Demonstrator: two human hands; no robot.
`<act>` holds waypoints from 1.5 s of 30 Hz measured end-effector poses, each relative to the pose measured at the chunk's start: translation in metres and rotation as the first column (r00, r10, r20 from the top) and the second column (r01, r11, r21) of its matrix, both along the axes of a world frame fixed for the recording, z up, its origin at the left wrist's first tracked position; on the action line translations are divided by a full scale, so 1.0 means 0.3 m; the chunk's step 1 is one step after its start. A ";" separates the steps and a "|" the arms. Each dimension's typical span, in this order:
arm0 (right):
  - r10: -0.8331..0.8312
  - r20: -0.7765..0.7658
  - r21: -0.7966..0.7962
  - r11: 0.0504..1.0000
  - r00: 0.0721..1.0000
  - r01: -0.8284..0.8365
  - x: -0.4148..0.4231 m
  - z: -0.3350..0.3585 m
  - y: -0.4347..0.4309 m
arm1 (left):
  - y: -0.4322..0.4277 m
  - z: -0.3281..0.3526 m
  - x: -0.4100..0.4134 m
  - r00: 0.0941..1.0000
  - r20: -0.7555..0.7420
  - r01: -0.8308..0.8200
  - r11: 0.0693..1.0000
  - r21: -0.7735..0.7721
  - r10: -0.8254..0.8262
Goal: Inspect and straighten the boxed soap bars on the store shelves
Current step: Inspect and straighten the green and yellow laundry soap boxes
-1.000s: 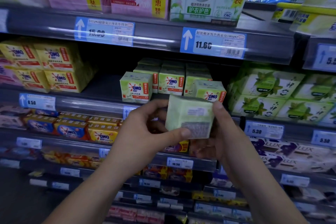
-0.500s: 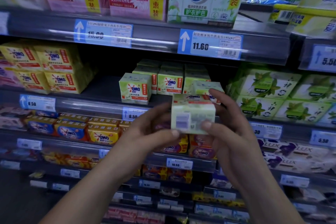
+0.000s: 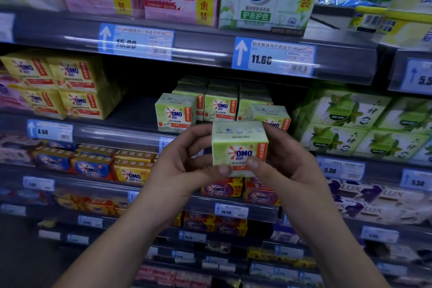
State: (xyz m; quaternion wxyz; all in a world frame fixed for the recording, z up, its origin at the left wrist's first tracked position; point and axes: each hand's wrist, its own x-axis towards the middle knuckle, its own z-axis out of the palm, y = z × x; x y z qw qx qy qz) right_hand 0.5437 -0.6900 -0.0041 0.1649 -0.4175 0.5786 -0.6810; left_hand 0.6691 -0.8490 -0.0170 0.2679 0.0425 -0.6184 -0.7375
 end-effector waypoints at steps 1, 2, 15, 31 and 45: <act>0.007 0.008 -0.007 1.000 1.000 -0.007 0.000 0.004 -0.001 | -0.001 0.001 0.001 1.000 -0.003 0.000 1.000 0.007 0.000; 0.020 0.023 -0.015 1.000 1.000 -0.020 0.001 0.009 -0.003 | -0.002 0.002 0.001 1.000 -0.004 -0.002 1.000 0.015 0.002; -0.192 0.116 0.072 0.980 0.974 0.185 0.007 -0.041 -0.105 | -0.033 -0.025 -0.030 0.934 0.072 -0.325 0.916 -0.235 0.350; -0.139 0.139 0.163 0.980 0.980 0.116 -0.012 -0.064 -0.193 | -0.107 -0.024 -0.116 0.771 -0.048 -0.536 0.606 -0.588 0.635; -0.280 -0.073 0.113 0.951 0.957 0.287 0.049 -0.059 -0.189 | -0.142 -0.041 -0.065 0.815 -0.063 -0.514 0.669 -0.537 0.575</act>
